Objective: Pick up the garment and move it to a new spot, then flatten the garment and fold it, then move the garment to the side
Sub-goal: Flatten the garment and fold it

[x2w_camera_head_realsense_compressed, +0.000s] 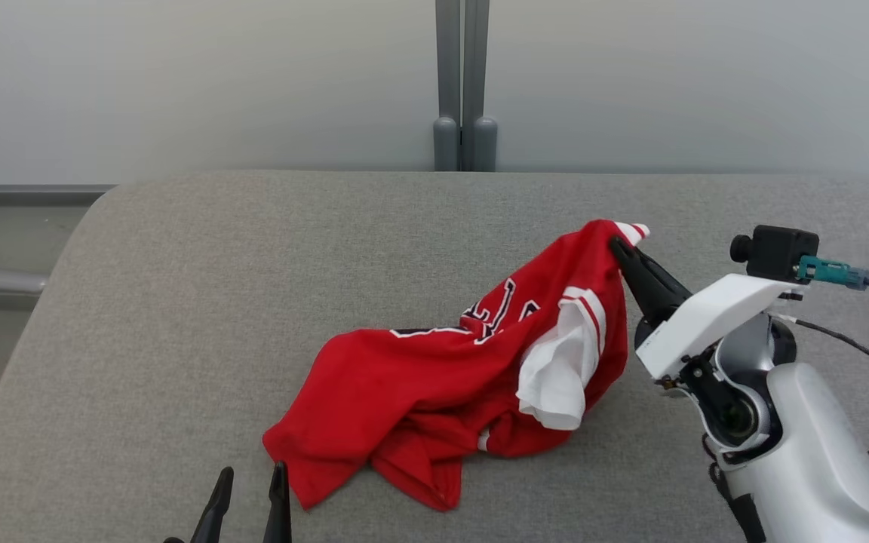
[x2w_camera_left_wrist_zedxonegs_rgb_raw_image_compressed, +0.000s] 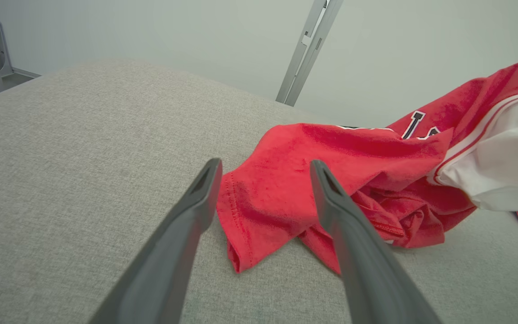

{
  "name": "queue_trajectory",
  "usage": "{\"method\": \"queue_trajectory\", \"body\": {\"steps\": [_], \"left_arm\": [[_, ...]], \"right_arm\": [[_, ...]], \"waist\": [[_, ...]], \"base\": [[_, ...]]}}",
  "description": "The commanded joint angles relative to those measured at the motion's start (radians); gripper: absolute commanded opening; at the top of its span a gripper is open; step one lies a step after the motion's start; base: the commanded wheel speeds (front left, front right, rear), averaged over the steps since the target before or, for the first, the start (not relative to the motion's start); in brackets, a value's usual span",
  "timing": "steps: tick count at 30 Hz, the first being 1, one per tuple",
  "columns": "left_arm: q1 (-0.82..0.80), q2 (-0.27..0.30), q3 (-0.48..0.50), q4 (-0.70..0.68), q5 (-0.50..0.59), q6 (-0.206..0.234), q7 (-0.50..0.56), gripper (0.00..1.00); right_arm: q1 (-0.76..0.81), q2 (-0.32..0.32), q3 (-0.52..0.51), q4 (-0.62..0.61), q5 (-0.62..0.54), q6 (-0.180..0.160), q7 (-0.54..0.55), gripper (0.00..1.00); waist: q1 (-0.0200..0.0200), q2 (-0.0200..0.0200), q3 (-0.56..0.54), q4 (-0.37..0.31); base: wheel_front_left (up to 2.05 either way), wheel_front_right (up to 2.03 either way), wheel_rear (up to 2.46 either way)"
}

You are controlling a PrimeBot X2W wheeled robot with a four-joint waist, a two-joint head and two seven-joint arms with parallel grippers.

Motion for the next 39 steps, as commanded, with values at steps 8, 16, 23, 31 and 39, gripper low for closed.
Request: {"method": "queue_trajectory", "body": {"steps": [8,16,23,31,39], "left_arm": [[-0.021,0.002,-0.012,0.015,-0.010,0.000,-0.003,1.00],[-0.045,0.002,-0.034,0.029,0.002,0.000,-0.003,1.00],[-0.044,0.002,-0.031,0.035,0.011,0.000,-0.003,1.00],[0.007,0.002,0.008,0.016,0.021,0.000,-0.003,1.00],[0.021,0.002,0.051,0.003,0.036,0.000,-0.003,1.00]], "right_arm": [[-0.008,-0.128,-0.228,0.192,-0.166,0.001,0.164,0.00],[-0.065,-0.195,-0.371,0.409,-0.364,0.000,0.051,1.00],[-0.074,-0.253,-0.321,0.487,-0.583,0.001,-0.245,1.00],[0.087,-0.214,-0.211,0.346,-0.634,0.000,-0.508,1.00],[0.402,-0.146,-0.112,-0.013,-0.668,0.000,-0.516,1.00]], "waist": [[0.0000,0.0000,0.029,0.047],[0.0000,0.0000,0.059,0.036],[0.0000,0.0000,0.040,0.034],[0.0000,0.0000,-0.002,-0.022],[0.0000,0.0000,-0.034,-0.062]], "base": [[0.00,0.00,0.00],[0.00,0.00,0.00],[0.00,0.00,0.00],[0.00,0.00,0.00],[0.00,0.00,0.00]]}}
